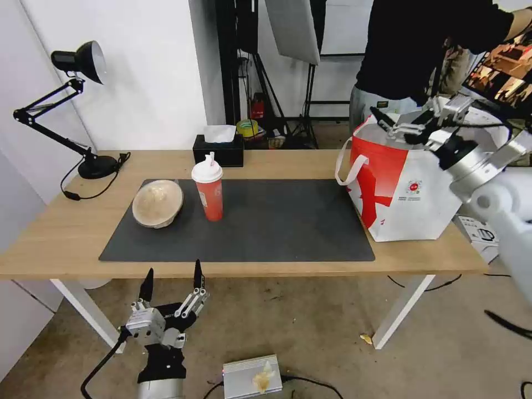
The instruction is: Pick up the trash from the table and place it into the takeout bag.
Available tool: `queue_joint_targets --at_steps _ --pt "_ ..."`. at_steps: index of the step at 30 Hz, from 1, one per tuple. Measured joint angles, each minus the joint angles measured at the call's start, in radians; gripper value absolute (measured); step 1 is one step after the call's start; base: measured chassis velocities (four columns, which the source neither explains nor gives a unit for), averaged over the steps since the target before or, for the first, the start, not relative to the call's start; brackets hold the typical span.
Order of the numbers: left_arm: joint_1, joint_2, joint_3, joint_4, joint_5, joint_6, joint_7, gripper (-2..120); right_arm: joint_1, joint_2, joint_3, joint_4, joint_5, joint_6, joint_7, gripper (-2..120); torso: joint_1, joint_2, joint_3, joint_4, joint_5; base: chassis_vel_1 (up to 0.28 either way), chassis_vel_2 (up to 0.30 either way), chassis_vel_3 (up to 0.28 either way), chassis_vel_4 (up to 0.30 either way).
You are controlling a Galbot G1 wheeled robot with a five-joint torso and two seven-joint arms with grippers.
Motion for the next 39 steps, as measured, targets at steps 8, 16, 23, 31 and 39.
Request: queue_joint_targets --at_steps 8,16,23,31,39 --pt "0.003 -0.002 -0.001 -0.003 -0.001 -0.002 -0.001 100 -0.110 0.059 0.024 0.113 -0.033 0.051 0.159 100 0.000 0.000 0.000 -0.0001 -0.0001 0.000 0.000 0.000 0.000" --pt "0.010 -0.002 -0.009 -0.007 -0.001 -0.017 -0.001 100 -0.298 0.162 0.032 0.319 -0.214 0.124 0.456 100 0.000 0.000 0.000 -0.0001 -0.0001 0.000 0.000 0.000 0.000" --pt "0.011 -0.002 -0.012 -0.010 -0.002 -0.019 -0.002 100 -0.403 0.218 0.010 0.439 -0.339 0.136 0.632 100 0.000 0.000 0.000 0.0000 -0.0002 0.000 0.000 0.000 0.000" --pt "0.011 -0.003 -0.012 -0.017 -0.003 -0.019 -0.002 100 -0.539 0.259 0.003 0.517 -0.442 0.128 0.726 100 0.000 0.000 0.000 -0.0001 -0.0001 0.000 0.000 0.000 0.000" --pt "0.013 -0.003 -0.011 -0.021 -0.005 -0.019 -0.002 100 -0.687 0.298 -0.023 0.546 -0.553 0.132 0.757 100 0.000 0.000 0.000 0.0000 0.0001 0.000 0.000 0.000 0.000"
